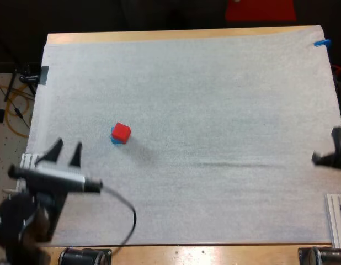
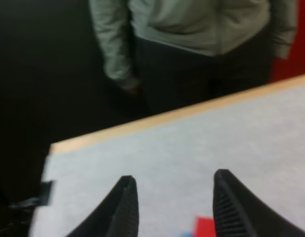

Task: Stack red cube on blue cube

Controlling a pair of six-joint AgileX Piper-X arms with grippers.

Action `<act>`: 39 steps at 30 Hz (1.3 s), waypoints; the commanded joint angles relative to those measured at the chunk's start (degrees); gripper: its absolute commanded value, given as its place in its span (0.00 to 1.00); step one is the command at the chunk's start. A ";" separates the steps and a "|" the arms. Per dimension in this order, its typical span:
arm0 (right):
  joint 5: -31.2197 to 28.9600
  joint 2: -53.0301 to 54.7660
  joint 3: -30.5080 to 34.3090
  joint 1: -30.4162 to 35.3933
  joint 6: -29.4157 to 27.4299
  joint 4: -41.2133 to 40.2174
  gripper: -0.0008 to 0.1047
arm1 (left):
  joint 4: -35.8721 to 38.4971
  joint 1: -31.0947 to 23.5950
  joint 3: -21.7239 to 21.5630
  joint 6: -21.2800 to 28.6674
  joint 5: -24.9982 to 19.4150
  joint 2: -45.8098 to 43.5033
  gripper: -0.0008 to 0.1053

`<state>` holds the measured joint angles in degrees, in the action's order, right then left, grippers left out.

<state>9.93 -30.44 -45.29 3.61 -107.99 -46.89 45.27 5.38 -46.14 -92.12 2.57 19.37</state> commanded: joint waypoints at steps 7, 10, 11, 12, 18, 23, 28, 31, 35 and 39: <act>0.21 20.40 7.33 -3.26 4.40 -5.56 0.01 | 10.05 0.24 6.06 -0.59 2.99 -16.03 0.33; 0.17 27.29 9.22 -3.26 6.27 -7.24 0.01 | 13.13 0.24 6.92 -1.97 -0.40 -21.01 0.33; 0.17 29.98 9.71 -3.26 6.25 -8.11 0.01 | 14.53 0.24 6.92 -2.89 -1.61 -23.08 0.33; -0.10 32.52 10.00 -3.26 6.28 -8.90 0.01 | 15.76 0.24 6.92 -3.53 -2.02 -25.08 0.33; -2.21 33.11 9.11 -3.24 5.05 -11.22 0.01 | 23.55 -0.25 6.04 -6.43 -4.22 -27.81 0.33; -2.29 33.10 9.96 -3.24 4.91 -10.76 0.01 | 20.06 -0.25 8.69 -6.45 -5.53 -28.03 0.33; -2.09 33.10 12.89 -3.24 4.91 -10.75 0.01 | 12.85 -0.25 14.19 -6.45 -5.54 -28.03 0.33; -2.11 33.10 15.17 -3.24 4.91 -10.75 0.01 | 11.27 -0.25 17.64 -6.45 -5.36 -28.03 0.33; -2.11 33.10 16.28 -3.24 4.91 -9.91 0.01 | 9.45 -0.25 18.54 -6.45 -5.36 -27.89 0.33; -2.11 33.10 16.28 -3.24 4.91 -9.90 0.01 | 9.45 -0.25 18.54 -6.45 -5.36 -27.89 0.33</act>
